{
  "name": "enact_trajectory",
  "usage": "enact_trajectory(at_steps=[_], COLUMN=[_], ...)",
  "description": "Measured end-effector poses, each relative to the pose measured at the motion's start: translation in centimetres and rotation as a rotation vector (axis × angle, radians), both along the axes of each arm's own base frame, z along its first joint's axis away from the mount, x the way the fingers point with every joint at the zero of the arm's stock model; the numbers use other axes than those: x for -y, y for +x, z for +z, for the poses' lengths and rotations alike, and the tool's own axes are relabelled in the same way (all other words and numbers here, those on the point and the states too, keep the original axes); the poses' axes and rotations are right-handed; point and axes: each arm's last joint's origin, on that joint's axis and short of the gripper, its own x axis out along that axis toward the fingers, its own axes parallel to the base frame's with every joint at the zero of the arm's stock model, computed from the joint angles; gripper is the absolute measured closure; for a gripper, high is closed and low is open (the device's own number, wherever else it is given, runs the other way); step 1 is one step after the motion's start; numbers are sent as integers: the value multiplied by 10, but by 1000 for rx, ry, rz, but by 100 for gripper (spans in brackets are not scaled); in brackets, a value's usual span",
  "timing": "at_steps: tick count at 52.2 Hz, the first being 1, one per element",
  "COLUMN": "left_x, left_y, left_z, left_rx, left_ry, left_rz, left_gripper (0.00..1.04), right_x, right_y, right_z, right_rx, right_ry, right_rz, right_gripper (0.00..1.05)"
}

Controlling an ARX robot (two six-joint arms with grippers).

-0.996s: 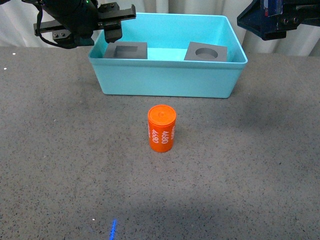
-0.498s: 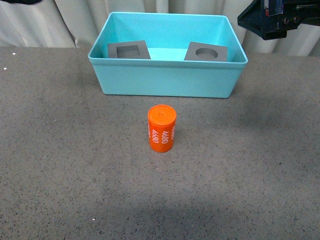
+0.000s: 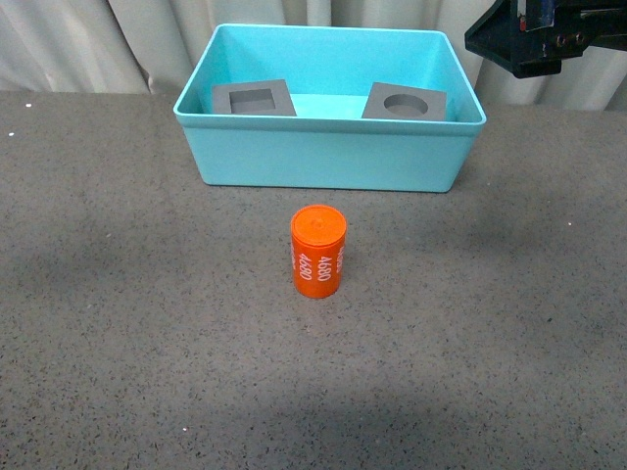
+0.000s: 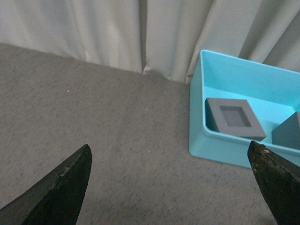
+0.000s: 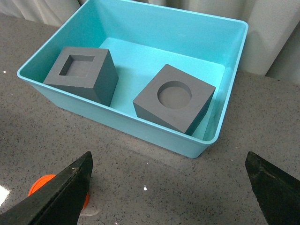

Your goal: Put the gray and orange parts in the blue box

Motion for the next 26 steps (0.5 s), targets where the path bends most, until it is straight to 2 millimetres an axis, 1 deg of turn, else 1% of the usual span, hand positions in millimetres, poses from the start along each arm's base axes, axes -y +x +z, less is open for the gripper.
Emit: enact_trajectory(at_steps=[4,9,12,14,17,18,22,26], left_x=[-7,-22,-25,-27,-26,-25,-25,-25], left_y=[-17,-47,-55,-59,-69,-72,-78,-85], left_z=[-7,-21,-29,-37,-45,-44,-35,-34], left_rx=[-14,-40,-53,-16,115,144,224,231], left_ry=[0,-17,-11,-5,56,70,120,140], left_rz=[35,112,112,50,-98,-118,-138,-136], left_gripper=[7,7,8,13,28,32,48,66], right_x=[0,0,0,0,0,0,-1,0], right_y=[0,0,0,0,0,0,0,0], right_z=[0,0,0,0,0,1,0,0], right_rx=[0,0,0,0,1,2,-1,1], right_ry=[0,0,0,0,0,1,0,-1], right_rz=[0,0,0,0,-1,0,3,0], right_gripper=[10,10,10,10,10,10,10,10])
